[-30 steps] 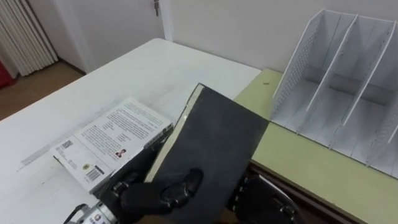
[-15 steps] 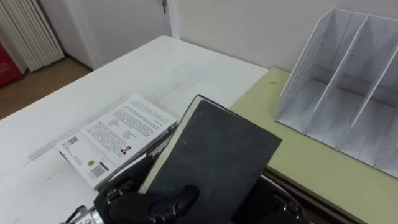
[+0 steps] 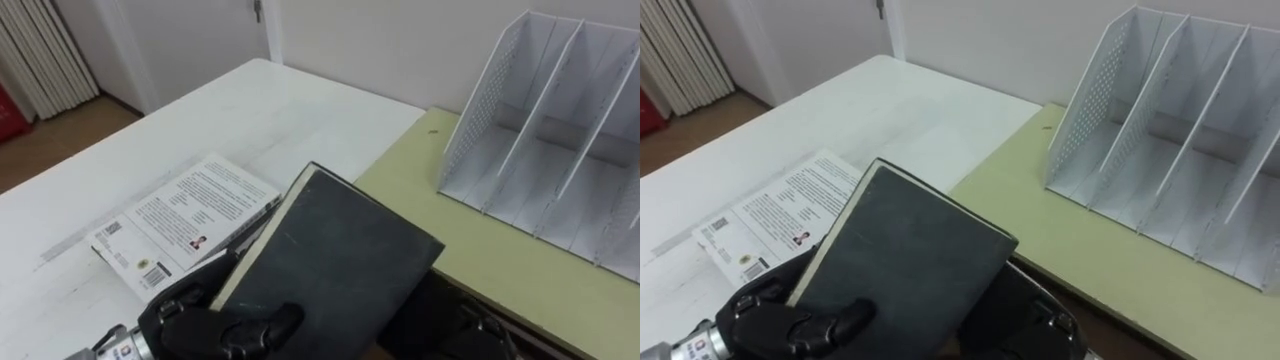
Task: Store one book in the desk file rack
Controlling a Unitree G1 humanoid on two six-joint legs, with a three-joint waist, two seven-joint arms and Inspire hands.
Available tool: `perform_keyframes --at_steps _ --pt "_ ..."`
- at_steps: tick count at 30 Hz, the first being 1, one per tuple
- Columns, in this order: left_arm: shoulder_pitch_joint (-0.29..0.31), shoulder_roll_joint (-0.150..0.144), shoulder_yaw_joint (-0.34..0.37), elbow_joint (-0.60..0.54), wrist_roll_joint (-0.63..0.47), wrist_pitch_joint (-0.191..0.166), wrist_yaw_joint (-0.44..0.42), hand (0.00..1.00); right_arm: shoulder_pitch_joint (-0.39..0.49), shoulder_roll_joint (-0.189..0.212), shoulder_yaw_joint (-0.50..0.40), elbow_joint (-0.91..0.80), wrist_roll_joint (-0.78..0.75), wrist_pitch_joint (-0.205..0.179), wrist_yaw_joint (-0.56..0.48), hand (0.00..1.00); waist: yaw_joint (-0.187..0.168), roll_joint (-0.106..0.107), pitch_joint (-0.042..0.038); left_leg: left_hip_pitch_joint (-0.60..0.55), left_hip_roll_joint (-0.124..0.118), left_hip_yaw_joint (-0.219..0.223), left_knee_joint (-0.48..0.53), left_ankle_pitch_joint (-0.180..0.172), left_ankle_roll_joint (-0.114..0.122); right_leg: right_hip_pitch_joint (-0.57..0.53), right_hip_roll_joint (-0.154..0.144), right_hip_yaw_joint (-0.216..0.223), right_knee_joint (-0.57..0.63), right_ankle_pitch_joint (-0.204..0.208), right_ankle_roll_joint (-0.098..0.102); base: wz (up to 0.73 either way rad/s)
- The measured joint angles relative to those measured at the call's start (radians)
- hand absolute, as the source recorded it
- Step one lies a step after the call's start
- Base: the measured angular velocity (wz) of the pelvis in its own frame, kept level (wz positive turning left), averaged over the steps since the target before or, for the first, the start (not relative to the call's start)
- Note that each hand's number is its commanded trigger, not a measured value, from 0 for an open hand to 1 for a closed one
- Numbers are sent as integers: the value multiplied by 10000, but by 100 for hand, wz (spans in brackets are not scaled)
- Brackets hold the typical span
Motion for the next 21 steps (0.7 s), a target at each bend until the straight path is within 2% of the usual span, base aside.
perform_keyframes --at_steps 5,7,8,16,21 --pt "0 4 0 51 -14 45 -9 100 -2 -167 -24 -23 554 112 -9 0 124 29 6 -15 0 0 -1 -2 -1 -20 0 3 7 -17 -4 0" --pt "0 4 0 51 -79 45 -8 100 -5 -221 -44 -117 656 113 -20 70 193 44 1 -17 0 0 -4 -2 -1 -25 0 -4 1 -17 -4 0" --pt "0 4 1 51 -125 45 -4 100 -21 -242 -47 -163 751 114 -32 100 218 58 -5 -17 1 0 -4 -2 -2 -23 0 -3 0 -17 -3 0" --pt "0 4 -20 44 -287 45 -61 100 -127 -266 -52 -289 977 113 -179 100 243 170 -60 4 1 0 -7 -2 -2 -5 -1 -2 7 -17 -4 0" --pt "0 7 -528 -7 -285 44 -382 100 -219 -266 -46 -289 970 113 -680 100 279 179 -60 13 0 3 -6 -2 -2 -8 -2 0 11 -18 -3 0"
